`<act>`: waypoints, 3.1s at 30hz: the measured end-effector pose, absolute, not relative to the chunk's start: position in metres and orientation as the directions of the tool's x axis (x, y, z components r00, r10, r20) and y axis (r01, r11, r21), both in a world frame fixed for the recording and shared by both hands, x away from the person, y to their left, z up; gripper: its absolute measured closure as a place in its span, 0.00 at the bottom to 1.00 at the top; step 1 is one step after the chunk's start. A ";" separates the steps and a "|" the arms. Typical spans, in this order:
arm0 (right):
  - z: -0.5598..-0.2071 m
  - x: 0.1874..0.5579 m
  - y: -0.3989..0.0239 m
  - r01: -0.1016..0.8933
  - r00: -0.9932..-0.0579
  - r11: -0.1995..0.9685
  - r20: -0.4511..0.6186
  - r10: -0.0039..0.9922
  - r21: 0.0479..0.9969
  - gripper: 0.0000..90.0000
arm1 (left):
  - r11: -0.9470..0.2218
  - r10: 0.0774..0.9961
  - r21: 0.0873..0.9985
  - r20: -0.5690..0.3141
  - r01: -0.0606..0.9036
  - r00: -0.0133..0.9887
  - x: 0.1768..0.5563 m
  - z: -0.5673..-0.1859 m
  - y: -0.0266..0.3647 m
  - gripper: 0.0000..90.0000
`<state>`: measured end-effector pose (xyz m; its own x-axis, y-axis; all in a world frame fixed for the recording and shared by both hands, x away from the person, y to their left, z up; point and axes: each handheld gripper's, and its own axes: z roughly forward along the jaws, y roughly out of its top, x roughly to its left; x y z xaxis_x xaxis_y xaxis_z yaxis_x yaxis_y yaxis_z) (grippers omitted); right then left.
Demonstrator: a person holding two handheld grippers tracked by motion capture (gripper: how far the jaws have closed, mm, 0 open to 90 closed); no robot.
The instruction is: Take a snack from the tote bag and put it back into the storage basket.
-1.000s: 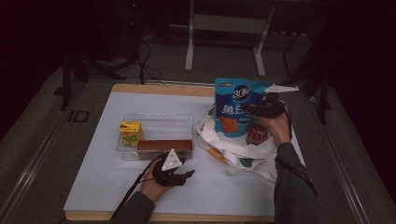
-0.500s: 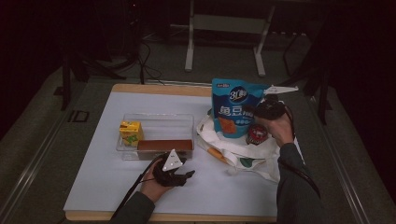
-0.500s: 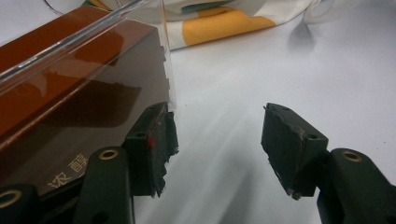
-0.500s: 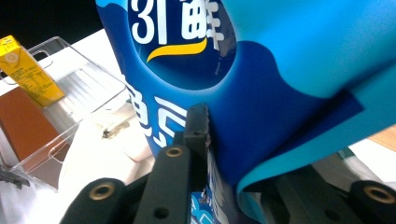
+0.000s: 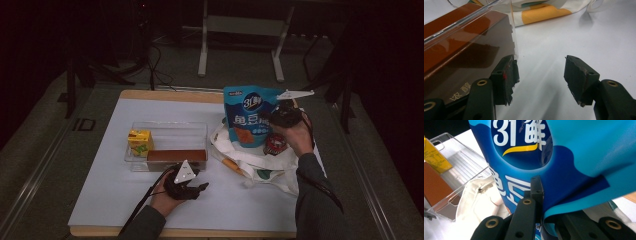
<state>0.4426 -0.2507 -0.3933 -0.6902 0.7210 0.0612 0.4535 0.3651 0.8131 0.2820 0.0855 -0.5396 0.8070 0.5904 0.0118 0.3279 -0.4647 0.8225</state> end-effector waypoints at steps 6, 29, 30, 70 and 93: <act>-0.386 0.439 -0.242 0.453 -0.682 0.387 0.033 0.730 0.803 0.99 | -0.464 0.591 0.823 0.012 0.328 0.807 0.282 -0.540 0.086 0.47; -0.349 0.421 -0.239 0.428 -0.676 0.344 0.043 0.735 0.836 0.99 | -0.475 0.588 0.820 0.026 0.319 0.808 0.281 -0.539 0.085 0.46; -0.347 0.419 -0.238 0.427 -0.680 0.348 0.042 0.732 0.835 0.99 | -0.474 0.588 0.820 0.025 0.320 0.809 0.281 -0.539 0.085 0.46; -0.317 0.398 -0.197 0.428 -0.725 0.292 0.132 0.677 0.855 0.99 | -0.470 0.586 0.820 0.012 0.327 0.810 0.282 -0.540 0.085 0.46; -0.315 0.399 -0.161 0.435 -0.739 0.249 0.185 0.647 0.865 0.99 | -0.467 0.584 0.820 0.006 0.330 0.812 0.282 -0.540 0.086 0.46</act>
<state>0.3994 -0.1614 -0.3148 -0.7394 0.6473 0.1851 0.4347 0.2491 0.8655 0.2822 0.0856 -0.5396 0.8116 0.5842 0.0063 0.3298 -0.4670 0.8205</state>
